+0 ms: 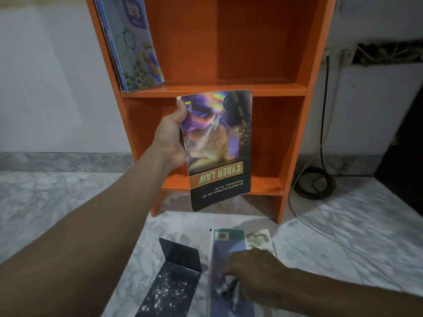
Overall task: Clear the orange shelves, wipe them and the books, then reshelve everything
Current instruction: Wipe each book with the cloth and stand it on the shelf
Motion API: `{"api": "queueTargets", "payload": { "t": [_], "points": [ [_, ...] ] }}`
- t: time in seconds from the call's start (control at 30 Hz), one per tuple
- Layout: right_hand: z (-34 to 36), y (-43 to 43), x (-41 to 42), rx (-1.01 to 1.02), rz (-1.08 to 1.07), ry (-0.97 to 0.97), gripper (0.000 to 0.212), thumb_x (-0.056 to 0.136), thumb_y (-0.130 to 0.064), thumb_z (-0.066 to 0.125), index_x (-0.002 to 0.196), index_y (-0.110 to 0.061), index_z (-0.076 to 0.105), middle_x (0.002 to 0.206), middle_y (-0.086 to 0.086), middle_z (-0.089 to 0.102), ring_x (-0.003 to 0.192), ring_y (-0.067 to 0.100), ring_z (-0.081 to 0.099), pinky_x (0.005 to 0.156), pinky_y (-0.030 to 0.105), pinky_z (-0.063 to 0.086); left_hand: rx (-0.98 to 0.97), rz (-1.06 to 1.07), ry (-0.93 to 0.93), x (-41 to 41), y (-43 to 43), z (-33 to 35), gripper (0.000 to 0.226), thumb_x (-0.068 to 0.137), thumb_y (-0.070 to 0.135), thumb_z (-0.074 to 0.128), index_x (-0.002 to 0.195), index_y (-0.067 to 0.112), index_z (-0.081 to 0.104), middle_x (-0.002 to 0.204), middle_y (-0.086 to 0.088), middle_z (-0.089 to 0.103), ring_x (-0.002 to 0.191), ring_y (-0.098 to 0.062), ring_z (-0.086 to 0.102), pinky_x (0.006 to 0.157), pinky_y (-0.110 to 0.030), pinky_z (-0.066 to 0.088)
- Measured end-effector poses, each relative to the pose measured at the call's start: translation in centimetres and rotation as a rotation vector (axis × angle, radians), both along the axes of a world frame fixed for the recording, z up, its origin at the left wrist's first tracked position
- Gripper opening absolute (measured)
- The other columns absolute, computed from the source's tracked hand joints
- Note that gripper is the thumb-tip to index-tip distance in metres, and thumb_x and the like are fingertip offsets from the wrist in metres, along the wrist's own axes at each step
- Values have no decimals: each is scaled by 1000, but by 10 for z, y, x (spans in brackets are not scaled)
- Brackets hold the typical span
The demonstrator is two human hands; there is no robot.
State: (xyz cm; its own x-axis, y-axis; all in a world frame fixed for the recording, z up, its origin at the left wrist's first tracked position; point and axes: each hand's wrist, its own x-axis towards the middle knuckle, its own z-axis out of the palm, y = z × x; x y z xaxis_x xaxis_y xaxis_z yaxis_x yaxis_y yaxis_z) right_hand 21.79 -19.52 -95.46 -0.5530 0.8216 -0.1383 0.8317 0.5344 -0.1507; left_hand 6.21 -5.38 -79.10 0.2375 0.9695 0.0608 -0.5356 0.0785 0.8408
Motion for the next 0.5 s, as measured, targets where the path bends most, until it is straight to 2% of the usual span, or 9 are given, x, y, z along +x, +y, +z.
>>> {"api": "queueTargets", "payload": {
  "t": [0.1,0.13,0.2,0.23,0.27,0.3,0.4,0.43,0.5],
  "points": [
    [16,5,5,-230,-167,145,25,78,-7,55,96,-16,70,97,8,70,97,28,64,72,26,48,-28,81,-76,8,6,-3,49,100,40,50,128,0,57,117,-23,68,101,-39,69,90,-57,53],
    [22,9,10,-276,-212,192,21,79,-3,55,82,-17,70,80,2,69,86,22,66,61,20,45,-42,108,-71,9,6,-5,45,101,40,50,120,1,61,109,-22,71,97,-38,71,84,-57,55],
    [24,20,20,-436,-283,268,32,77,2,60,63,-26,69,56,-11,63,60,2,61,48,13,41,-61,161,-30,12,9,-11,37,101,38,49,102,4,65,94,-17,75,84,-34,73,72,-53,60],
    [20,24,22,-512,-296,264,31,75,1,65,67,-28,72,62,-11,67,59,1,60,50,15,45,-68,183,0,13,12,-15,36,102,37,49,98,6,66,91,-15,75,79,-33,74,68,-50,61],
    [8,26,24,-544,-298,225,22,74,-3,69,79,-24,73,79,-4,72,71,6,64,59,20,50,-77,201,27,13,15,-18,35,102,37,49,96,8,67,90,-13,76,76,-32,74,65,-47,62],
    [-6,28,27,-538,-308,177,24,74,-9,71,95,-21,69,99,5,71,86,17,66,69,27,52,-85,222,53,13,17,-22,35,102,37,49,96,9,68,89,-12,76,73,-31,75,62,-44,62],
    [-51,29,35,-442,-372,-32,50,82,-20,67,125,-18,41,129,16,51,110,31,54,80,34,44,-103,278,121,14,22,-29,34,101,39,50,94,12,69,85,-7,76,69,-27,75,54,-36,59],
    [-54,30,36,-387,-384,-15,59,83,-22,67,131,-21,35,131,15,47,112,32,53,81,34,44,-107,298,143,15,24,-31,33,101,40,50,93,13,69,85,-6,75,69,-26,75,53,-35,59],
    [-45,33,35,-284,-373,198,69,79,-27,73,136,-27,34,130,8,47,110,25,54,85,33,47,-112,333,163,15,28,-35,33,100,40,50,95,14,69,87,-6,75,73,-26,75,55,-35,60]
  ]
}}
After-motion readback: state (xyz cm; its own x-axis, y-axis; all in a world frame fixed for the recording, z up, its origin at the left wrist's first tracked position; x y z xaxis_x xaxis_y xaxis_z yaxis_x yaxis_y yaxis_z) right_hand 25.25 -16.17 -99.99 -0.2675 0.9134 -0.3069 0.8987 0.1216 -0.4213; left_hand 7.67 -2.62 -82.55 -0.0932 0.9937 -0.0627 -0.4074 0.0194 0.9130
